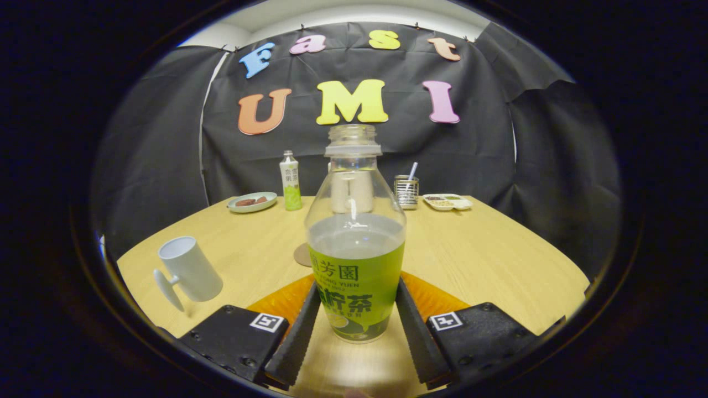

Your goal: Take the bottle from table, then pour the juice into the cup, finally place the bottle on the coaster

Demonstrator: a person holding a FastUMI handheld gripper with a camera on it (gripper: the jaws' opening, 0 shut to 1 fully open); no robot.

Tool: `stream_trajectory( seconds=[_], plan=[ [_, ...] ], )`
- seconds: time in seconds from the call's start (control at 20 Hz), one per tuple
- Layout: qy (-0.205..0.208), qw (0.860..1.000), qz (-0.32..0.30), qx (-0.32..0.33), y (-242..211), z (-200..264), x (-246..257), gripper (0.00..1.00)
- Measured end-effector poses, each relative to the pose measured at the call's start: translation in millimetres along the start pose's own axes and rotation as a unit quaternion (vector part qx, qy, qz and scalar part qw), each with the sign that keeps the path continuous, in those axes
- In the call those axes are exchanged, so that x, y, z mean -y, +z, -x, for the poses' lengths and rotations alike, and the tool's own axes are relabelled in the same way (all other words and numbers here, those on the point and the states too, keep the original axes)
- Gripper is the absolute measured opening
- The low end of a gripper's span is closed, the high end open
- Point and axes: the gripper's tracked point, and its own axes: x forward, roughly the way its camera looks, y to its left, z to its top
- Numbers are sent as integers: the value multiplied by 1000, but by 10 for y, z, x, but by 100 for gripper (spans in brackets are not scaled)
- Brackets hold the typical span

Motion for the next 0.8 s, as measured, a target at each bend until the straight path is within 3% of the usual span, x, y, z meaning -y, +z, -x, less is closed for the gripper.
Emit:
stream_trajectory(
  seconds=[0.15, 0.35, 0.6, 0.8],
  plan=[
    [17, 1000, 24, 8, 109, 82, -74, 79],
    [17, 989, 142, 35, 338, 166, -184, 78],
    [-4, 962, 273, 28, 490, 19, -241, 77],
    [-53, 924, 377, 34, 619, -95, -249, 78]
  ],
)
